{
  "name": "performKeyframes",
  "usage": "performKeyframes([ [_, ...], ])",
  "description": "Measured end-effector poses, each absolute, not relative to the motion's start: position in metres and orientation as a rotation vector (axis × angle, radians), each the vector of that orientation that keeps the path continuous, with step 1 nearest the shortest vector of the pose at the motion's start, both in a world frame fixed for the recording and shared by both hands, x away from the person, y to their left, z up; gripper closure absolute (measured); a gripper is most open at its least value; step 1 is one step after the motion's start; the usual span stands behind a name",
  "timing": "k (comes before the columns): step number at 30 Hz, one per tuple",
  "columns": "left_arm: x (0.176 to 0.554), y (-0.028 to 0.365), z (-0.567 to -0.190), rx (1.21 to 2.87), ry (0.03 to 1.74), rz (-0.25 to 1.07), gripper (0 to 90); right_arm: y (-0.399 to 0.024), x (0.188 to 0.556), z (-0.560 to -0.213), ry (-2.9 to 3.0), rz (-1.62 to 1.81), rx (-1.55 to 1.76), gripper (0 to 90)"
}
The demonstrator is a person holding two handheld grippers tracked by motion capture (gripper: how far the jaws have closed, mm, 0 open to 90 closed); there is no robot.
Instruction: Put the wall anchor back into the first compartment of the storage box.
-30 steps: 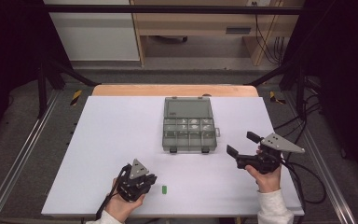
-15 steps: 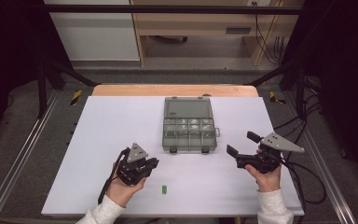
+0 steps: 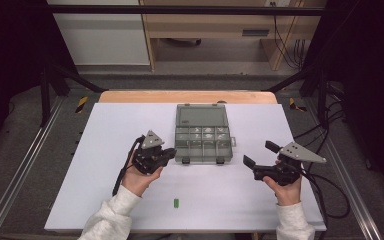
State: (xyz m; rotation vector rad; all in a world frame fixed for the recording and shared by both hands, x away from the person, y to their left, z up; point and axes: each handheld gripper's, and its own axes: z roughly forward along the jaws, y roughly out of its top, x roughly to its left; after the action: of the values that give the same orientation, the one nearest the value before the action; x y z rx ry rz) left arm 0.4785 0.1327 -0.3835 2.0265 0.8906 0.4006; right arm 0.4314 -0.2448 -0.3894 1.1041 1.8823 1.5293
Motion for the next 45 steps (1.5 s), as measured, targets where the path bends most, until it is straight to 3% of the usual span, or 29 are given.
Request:
performKeyframes([
  [22, 0.546, 0.116, -0.379, 1.997, 0.920, 0.441, 83.7, -0.246, 0.432, -0.389, 1.880, 1.534, 1.101, 2.9],
  [45, 0.589, 0.102, -0.425, 2.037, 1.008, 0.468, 83.7, -0.246, 0.433, -0.389, 1.884, 1.536, 1.100, 3.0],
])
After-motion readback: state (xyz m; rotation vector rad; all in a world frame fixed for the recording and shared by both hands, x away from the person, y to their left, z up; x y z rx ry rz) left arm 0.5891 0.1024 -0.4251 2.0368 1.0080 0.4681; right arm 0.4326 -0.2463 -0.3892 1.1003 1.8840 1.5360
